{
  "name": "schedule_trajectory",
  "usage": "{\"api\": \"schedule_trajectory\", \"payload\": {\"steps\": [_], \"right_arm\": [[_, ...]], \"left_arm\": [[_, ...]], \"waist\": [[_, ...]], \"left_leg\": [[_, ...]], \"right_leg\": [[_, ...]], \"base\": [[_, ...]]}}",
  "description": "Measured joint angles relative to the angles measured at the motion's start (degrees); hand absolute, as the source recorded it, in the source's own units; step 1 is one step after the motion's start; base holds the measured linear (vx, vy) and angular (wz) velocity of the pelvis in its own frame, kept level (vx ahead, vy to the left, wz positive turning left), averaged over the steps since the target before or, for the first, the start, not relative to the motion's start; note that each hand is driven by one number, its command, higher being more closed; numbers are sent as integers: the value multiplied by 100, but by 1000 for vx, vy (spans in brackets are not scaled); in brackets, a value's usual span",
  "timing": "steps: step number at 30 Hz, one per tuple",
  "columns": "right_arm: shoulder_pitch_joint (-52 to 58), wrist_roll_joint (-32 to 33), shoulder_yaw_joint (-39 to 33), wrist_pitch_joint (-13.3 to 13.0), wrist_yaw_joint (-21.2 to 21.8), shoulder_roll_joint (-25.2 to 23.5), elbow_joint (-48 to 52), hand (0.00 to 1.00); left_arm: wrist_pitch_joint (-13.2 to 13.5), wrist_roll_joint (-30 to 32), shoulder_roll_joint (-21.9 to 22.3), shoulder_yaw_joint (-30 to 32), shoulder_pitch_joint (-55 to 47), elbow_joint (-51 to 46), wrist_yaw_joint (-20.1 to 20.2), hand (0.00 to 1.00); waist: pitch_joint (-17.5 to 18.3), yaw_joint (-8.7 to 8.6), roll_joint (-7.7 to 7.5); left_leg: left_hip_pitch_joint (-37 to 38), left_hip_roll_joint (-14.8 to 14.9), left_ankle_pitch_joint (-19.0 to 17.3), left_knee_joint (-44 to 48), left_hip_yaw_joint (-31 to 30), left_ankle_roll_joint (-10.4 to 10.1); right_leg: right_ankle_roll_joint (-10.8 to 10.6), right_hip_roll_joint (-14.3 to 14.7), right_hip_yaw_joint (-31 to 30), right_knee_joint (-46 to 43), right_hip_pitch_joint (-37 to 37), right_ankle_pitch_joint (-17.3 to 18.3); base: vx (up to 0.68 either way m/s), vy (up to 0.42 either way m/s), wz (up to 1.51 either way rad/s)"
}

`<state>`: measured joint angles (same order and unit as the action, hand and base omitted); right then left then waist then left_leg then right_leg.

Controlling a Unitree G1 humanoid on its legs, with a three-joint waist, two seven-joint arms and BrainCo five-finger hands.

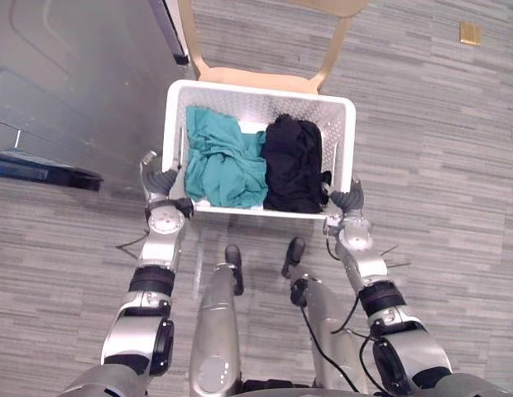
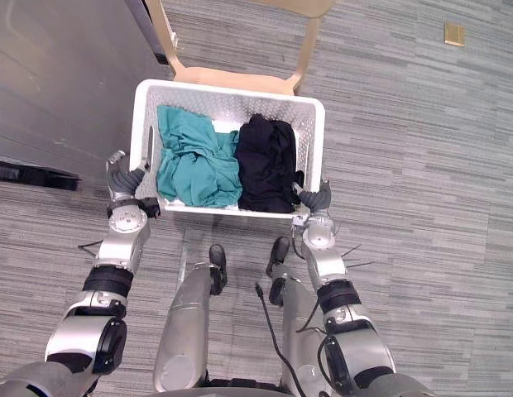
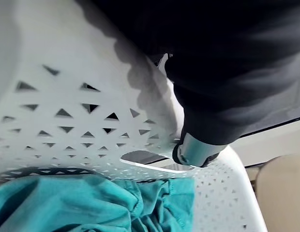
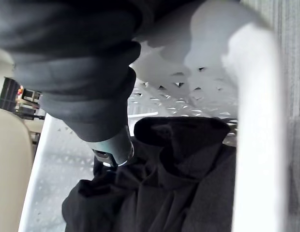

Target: Pick up the laundry basket with both hands and put the clothes into the washing machine.

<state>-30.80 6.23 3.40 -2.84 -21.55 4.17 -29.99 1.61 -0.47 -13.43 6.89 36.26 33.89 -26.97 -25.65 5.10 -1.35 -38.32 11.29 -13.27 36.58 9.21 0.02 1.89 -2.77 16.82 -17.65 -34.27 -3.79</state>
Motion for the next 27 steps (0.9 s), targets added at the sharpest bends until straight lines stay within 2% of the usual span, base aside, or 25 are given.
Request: {"api": "schedule_trajectory", "payload": {"steps": [9,15,21,23,27], "right_arm": [[31,178,3,-116,-1,-167,461,0],[557,398,6,-255,172,-260,864,0],[1141,569,-107,-371,500,-241,1169,0],[1453,641,-306,-575,595,-110,1405,0],[1839,659,-673,-716,794,184,1554,0]], "left_arm": [[109,-5,-23,278,107,36,-100,0],[218,-126,85,274,-281,-270,-82,0],[332,-120,185,257,-1188,-846,106,0],[358,-123,127,298,-1602,-982,279,0],[518,-247,79,514,-2295,-1220,615,0]], "waist": [[-24,-98,2],[-29,5,10],[-29,35,10],[-30,35,11],[-32,23,15]], "left_leg": [[38,39,39,-127,-19,-65],[474,16,54,-332,32,-92],[660,-26,96,-481,21,-155],[798,-79,115,-571,11,-179],[1057,-155,128,-725,-13,-196]], "right_leg": [[22,60,57,112,45,-14],[32,66,30,181,401,20],[64,44,30,123,508,104],[52,-8,42,31,579,187],[22,-55,40,-14,759,287]], "base": [[18,-19,0],[9,-3,1],[2,-16,3],[21,-16,11],[31,-8,9]]}}
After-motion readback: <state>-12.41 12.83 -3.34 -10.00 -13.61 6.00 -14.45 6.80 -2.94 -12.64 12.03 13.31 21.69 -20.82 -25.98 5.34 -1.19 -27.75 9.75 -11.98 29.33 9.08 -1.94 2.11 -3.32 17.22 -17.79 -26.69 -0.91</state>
